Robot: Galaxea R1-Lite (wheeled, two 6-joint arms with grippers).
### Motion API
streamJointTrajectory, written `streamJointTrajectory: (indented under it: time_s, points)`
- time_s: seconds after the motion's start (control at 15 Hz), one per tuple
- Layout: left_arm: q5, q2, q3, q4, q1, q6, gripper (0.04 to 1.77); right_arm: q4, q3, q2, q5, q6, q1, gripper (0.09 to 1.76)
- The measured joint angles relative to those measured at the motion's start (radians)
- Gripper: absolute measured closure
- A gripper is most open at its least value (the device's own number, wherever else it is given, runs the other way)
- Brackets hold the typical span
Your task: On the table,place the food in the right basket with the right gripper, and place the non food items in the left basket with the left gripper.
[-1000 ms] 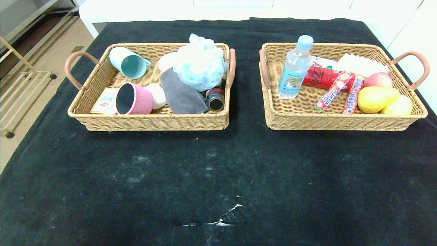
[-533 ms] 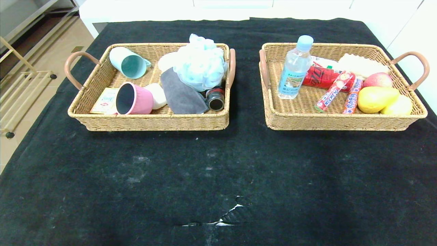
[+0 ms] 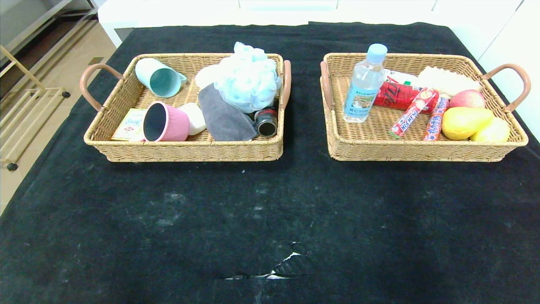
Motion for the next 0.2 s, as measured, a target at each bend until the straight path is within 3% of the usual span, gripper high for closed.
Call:
streamJointTrajectory:
  time_s: [0.2]
  points:
    - [0.001,0.000,0.001,-0.001,0.000,-0.005,0.09,0.003,0.000,0.000,0.000,-0.003,-0.001,0.15]
